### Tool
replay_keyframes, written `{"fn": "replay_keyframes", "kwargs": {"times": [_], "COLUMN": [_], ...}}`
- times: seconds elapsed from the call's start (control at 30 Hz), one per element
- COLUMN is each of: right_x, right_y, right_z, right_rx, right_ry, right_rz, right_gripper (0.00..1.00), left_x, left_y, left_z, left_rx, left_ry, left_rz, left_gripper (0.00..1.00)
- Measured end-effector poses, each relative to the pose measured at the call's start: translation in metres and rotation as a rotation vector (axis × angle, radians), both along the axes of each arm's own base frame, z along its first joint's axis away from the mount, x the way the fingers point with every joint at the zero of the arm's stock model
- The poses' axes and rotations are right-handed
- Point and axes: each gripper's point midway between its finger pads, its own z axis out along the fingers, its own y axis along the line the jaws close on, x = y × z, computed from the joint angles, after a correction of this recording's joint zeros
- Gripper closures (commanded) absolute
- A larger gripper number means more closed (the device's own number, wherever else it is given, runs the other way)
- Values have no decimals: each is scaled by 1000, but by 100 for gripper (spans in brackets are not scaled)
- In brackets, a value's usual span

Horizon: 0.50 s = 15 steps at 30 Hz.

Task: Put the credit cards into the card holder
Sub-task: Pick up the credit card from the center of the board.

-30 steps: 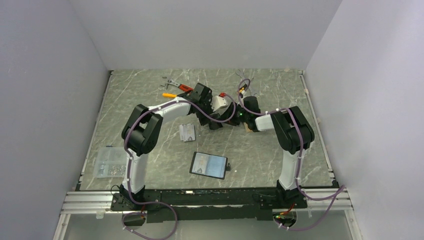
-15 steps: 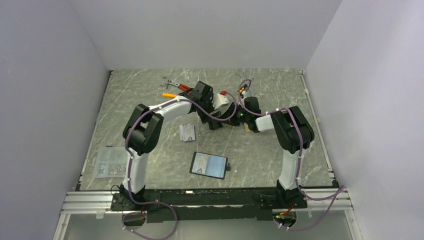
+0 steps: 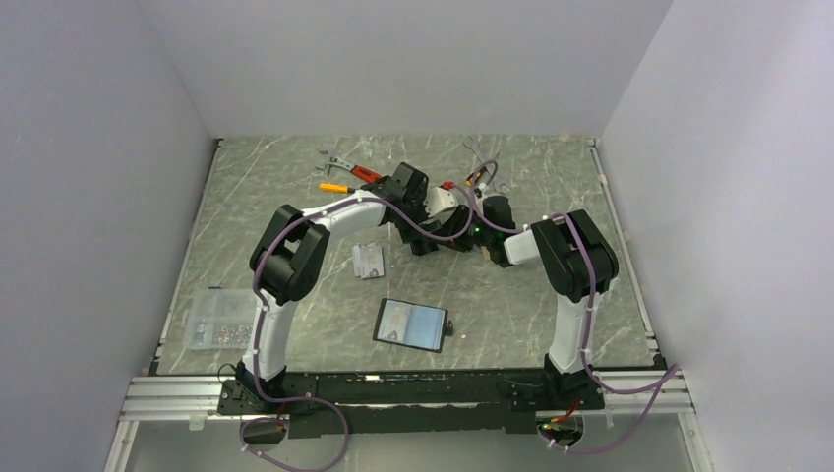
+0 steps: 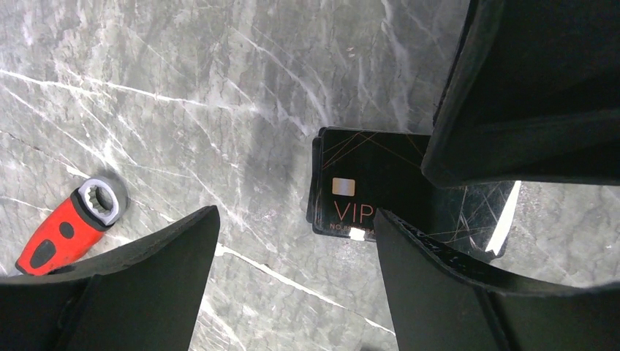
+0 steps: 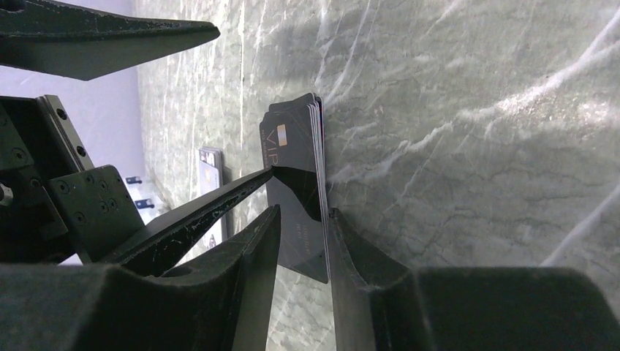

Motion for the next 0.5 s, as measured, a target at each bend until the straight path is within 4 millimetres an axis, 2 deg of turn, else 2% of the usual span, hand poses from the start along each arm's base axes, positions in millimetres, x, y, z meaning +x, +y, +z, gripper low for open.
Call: {"fn": "replay_keyframes", "kwargs": {"times": [0.27,0.5], "right_x": [-10,-16], "right_y": [-3,-6], "right_z": [0,0], "right_rx": [32,31], "right_ry": [3,6], "right_rz": [-15,-25], "right_gripper": [64,64], "left_x": [3,-7], "left_y": [-16,-23], "left_z": [0,-2], "left_rx": [-11,-46], "left_ry": [2,54], "left_rz": [-10,-16], "left_gripper": [16,13]}}
